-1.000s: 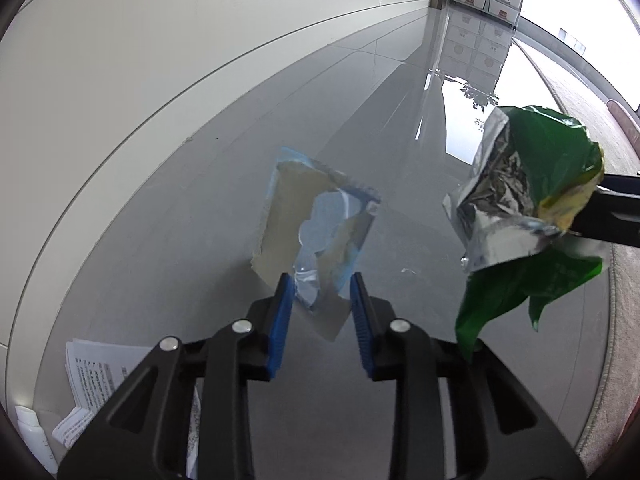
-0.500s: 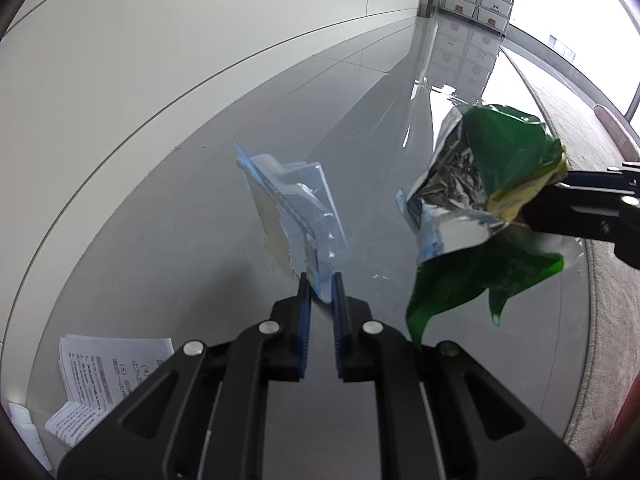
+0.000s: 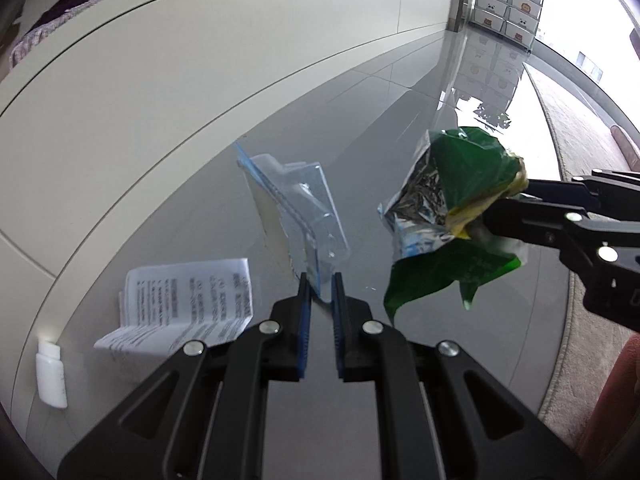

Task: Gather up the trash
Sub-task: 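Carry the clear bag and green snack bag over the white bin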

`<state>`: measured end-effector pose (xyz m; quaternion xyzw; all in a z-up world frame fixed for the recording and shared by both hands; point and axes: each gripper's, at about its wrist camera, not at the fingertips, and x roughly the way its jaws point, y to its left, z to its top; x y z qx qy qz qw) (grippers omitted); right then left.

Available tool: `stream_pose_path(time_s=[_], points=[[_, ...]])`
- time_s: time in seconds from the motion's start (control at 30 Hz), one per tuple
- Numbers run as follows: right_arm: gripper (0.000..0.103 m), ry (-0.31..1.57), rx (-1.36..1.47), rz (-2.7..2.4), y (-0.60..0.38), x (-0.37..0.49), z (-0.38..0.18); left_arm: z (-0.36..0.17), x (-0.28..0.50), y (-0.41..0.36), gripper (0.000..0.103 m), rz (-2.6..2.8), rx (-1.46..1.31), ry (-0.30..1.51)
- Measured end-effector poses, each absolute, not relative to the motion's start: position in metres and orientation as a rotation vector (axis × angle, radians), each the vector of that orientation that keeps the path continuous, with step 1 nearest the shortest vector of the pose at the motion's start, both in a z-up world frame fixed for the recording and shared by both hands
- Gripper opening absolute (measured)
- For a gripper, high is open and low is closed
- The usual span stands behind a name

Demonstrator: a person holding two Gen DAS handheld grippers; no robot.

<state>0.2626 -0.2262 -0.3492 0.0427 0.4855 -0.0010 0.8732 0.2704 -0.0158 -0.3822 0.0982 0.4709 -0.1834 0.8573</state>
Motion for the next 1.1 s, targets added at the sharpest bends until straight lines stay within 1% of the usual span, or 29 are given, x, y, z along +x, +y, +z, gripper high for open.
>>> stream_pose_path(time_s=[0.27, 0.73, 1.1], points=[[0.028, 1.015, 0.072, 0.053, -0.191, 0.222, -0.329, -0.337, 0.199, 0.028, 0.01, -0.265, 0.124, 0.968], [0.028, 0.924, 0.003, 0.205, -0.118, 0.142, -0.243, -0.241, 0.084, 0.082, 0.01, -0.105, 0.031, 0.875], [0.028, 0.828, -0.039, 0.381, -0.045, 0.09, -0.178, -0.176, 0.007, 0.158, 0.01, 0.023, 0.01, 0.799]])
